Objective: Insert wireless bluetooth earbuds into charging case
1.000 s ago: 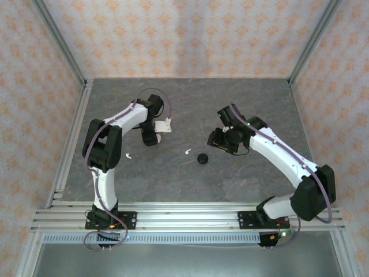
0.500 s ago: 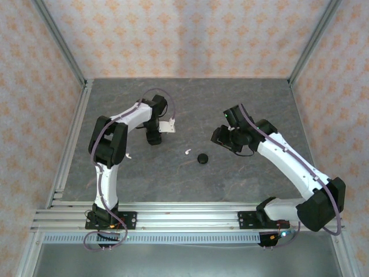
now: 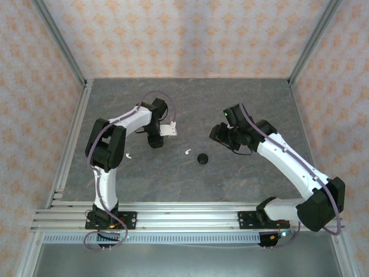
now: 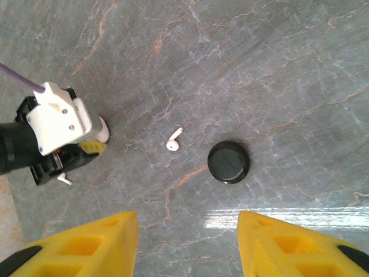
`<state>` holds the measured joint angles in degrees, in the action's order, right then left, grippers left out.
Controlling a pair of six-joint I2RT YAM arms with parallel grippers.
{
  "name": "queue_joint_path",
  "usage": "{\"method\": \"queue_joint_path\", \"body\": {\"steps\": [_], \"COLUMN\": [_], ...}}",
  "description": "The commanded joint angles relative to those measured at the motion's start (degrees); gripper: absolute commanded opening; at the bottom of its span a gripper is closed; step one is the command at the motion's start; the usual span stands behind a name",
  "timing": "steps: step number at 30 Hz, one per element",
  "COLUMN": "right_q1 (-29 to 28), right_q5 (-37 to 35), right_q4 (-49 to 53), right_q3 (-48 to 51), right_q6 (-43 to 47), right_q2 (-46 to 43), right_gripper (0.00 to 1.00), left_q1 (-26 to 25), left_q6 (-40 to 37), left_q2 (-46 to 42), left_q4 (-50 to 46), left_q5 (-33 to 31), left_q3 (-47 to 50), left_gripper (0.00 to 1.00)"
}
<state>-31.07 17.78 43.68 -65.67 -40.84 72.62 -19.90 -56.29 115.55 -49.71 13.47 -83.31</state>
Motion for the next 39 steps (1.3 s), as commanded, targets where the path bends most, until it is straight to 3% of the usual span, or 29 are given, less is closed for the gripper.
{"method": "queue_joint_path", "body": {"steps": [1, 13, 24, 31, 39], "right_q1": [0.8, 9.0, 6.3, 4.4, 2.9], "right_q5": [1.4, 9.2, 19.1, 25.0, 26.9], "right_q4": [-4.7, -24.5, -35.7, -37.6, -37.8], "right_q3": [3.5, 21.6, 19.7, 15.1, 11.9], "right_q6": [-3.3, -19.5, -18.2, -15.0, -13.8], "right_q2": [-1.7, -10.9, -6.2, 0.0, 4.1], "right_gripper": [0.49, 0.49, 0.52, 0.53, 0.53], "left_q1": [-2.0, -7.5, -11.1, -11.1, -11.1], "left_q6": [3.8, 15.1, 24.1, 24.8, 26.5], "left_q2": [-4.0, -13.4, -16.7, -16.5, -16.5], "left_q4": [0.4, 7.0, 10.3, 9.0, 9.8], "left_q5": [4.1, 15.9, 27.4, 30.6, 32.8], "left_q3": [1.8, 3.8, -1.0, -3.9, -4.3], "left_gripper": [0.38, 0.38, 0.38, 0.38, 0.38]}}
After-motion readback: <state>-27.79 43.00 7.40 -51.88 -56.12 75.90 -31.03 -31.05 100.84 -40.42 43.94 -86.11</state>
